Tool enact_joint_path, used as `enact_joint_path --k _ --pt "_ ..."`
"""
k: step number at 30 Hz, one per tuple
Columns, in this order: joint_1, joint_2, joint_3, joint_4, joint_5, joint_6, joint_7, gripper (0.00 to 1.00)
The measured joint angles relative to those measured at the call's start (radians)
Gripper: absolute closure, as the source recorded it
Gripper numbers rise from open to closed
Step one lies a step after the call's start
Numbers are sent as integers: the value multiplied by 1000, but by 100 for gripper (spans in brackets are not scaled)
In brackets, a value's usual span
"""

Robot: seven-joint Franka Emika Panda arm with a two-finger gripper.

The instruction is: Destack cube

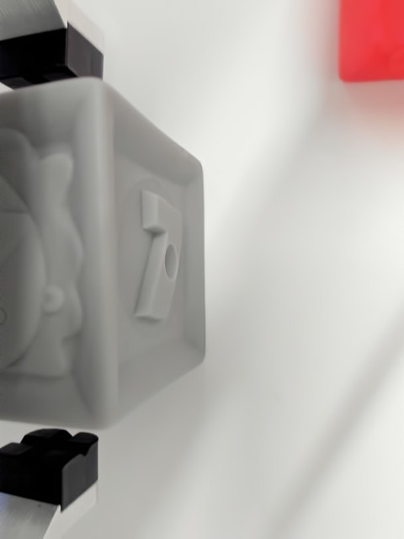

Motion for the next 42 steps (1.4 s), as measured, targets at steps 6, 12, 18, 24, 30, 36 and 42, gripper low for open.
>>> enact_joint_path --k 6,12,18,24,30,36,42 --pt "0 0 0 0 0 0 0 0" --pt "0 0 0 0 0 0 0 0" --pt "2 -7 -2 -2 0 -5 0 0" --pt "15 -41 -15 -10 -1 -28 2 0" --pt "36 -94 -38 -24 -10 -67 9 0" --pt "59 -158 -67 -37 -34 -117 25 0" --pt "75 -230 -92 -50 -72 -175 53 0"
